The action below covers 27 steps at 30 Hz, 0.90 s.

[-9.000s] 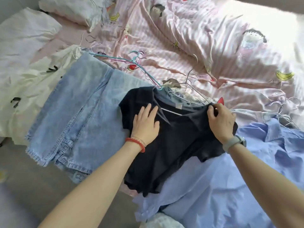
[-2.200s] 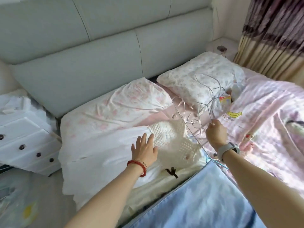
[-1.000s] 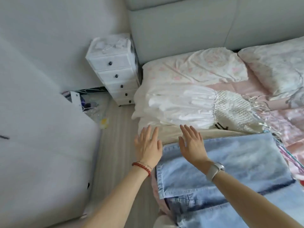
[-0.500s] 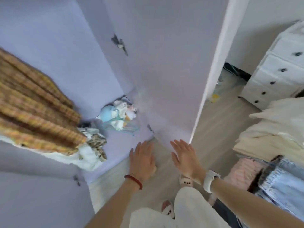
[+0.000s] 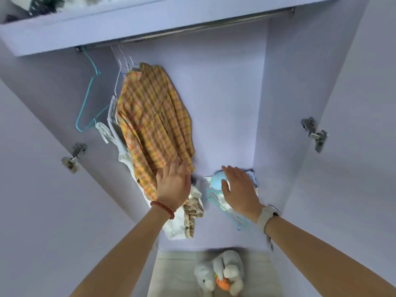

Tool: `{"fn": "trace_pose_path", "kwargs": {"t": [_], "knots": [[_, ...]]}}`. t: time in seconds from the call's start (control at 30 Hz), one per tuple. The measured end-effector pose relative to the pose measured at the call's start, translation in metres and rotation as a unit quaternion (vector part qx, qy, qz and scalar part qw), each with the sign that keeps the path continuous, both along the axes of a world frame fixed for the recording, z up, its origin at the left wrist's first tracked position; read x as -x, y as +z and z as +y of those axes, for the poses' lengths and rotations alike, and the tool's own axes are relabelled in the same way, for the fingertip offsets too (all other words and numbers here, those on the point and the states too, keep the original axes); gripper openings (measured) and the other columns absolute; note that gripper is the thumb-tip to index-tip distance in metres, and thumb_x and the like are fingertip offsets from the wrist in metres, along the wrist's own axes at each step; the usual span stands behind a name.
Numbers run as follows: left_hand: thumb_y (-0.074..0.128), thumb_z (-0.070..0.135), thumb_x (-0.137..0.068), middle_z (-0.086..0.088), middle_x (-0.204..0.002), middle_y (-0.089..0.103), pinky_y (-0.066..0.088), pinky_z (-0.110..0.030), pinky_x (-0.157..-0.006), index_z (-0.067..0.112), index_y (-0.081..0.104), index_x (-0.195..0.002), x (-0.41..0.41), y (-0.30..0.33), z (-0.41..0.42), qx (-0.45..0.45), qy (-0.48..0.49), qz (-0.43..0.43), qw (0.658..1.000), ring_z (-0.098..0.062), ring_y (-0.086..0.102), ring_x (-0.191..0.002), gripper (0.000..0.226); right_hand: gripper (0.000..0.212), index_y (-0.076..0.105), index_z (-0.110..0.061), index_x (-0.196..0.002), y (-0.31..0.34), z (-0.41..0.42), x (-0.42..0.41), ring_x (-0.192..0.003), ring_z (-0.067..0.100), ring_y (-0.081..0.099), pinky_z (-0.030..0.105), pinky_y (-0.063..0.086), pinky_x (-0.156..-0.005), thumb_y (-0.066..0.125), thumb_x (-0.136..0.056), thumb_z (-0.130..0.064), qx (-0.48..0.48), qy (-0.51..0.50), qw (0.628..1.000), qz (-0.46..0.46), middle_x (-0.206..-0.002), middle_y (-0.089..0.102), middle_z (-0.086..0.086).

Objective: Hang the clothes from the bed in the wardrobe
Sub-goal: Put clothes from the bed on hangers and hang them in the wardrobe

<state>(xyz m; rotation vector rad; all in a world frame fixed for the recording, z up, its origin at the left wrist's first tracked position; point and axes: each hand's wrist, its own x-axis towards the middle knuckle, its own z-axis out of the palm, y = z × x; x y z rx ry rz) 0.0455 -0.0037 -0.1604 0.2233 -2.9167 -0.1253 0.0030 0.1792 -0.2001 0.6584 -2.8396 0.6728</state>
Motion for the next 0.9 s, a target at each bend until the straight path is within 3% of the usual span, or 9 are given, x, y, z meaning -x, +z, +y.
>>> {"fn": "trace_pose_path", "kwargs": {"t": [0.27,0.47,0.63,0.7,0.8,0.9], "knots": [[0.042,0.029,-0.093,-0.008,-0.146,0.032,0.020,-0.047,-0.108,0.018,0.034,-0.140,0.073,0.064,-0.071,0.017,0.052,0.097,0.994,-0.025,0.022,-0.137,0.049,0.043,0.040,-0.007,-0.135,0.064,-0.076,0.102,-0.123,0.028,0.043,0.037,0.033,-0.102,0.040,-0.094,-0.020,0.042,0.073,0.995,0.049,-0.134,0.049,0.012],[0.045,0.022,-0.092,-0.009,-0.141,0.039,0.026,-0.050,-0.103,0.014,0.041,-0.134,0.094,0.091,-0.155,-0.023,0.132,0.154,0.979,-0.029,0.032,-0.130,0.043,0.042,0.036,-0.011,-0.137,0.096,-0.148,0.136,-0.122,0.027,0.044,0.039,0.039,-0.100,0.035,-0.097,-0.025,0.122,0.125,0.985,-0.012,-0.135,0.048,0.009],[0.046,0.013,-0.091,-0.017,-0.131,0.046,0.036,-0.046,-0.096,0.006,0.047,-0.129,0.122,0.103,-0.226,-0.121,0.157,0.172,0.965,-0.037,0.042,-0.116,0.039,0.037,0.043,-0.015,-0.131,0.138,-0.226,0.153,-0.092,0.032,0.062,0.041,0.051,-0.074,0.032,-0.098,-0.027,0.240,0.118,0.958,-0.105,-0.103,0.066,0.012],[0.046,0.013,-0.092,-0.019,-0.128,0.047,0.038,-0.046,-0.095,0.004,0.047,-0.129,0.134,0.101,-0.248,-0.135,0.155,0.157,0.966,-0.038,0.044,-0.114,0.038,0.033,0.051,-0.014,-0.119,0.151,-0.259,0.162,-0.088,0.027,0.062,0.039,0.051,-0.077,0.032,-0.098,-0.029,0.233,0.105,0.963,-0.085,-0.094,0.066,0.005],[0.045,0.019,-0.094,-0.017,-0.129,0.049,0.038,-0.045,-0.097,0.006,0.045,-0.132,0.151,0.094,-0.273,-0.160,0.136,0.143,0.967,-0.036,0.045,-0.117,0.040,0.035,0.053,-0.009,-0.096,0.163,-0.306,0.176,-0.066,0.024,0.057,0.033,0.048,-0.056,0.035,-0.096,-0.039,0.195,0.054,0.978,-0.043,-0.065,0.052,-0.001],[0.046,0.026,-0.094,-0.013,-0.126,0.053,0.040,-0.043,-0.097,0.010,0.047,-0.132,0.163,0.085,-0.285,-0.181,0.094,0.145,0.968,-0.032,0.051,-0.115,0.042,0.042,0.049,-0.008,-0.096,0.168,-0.343,0.186,-0.065,0.024,0.057,0.028,0.042,-0.051,0.042,-0.091,-0.049,0.166,0.011,0.985,-0.050,-0.069,0.054,0.001]]}}
